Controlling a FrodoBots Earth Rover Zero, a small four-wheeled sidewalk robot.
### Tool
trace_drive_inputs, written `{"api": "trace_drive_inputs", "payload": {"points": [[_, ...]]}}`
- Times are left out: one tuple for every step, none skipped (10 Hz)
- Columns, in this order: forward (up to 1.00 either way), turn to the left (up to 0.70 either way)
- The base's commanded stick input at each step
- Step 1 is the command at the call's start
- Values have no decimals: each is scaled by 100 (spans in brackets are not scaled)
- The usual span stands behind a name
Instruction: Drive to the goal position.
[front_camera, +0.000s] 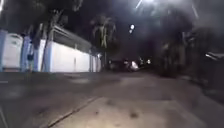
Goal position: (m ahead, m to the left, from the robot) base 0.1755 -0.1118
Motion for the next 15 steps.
{"api": "trace_drive_inputs", "payload": {"points": [[0,0],[0,0],[0,-32],[0,-70],[0,-70],[0,-70],[0,-70],[0,-70],[0,-70],[0,-70],[0,-70],[0,-70],[0,-70],[0,-56],[0,-42]]}}
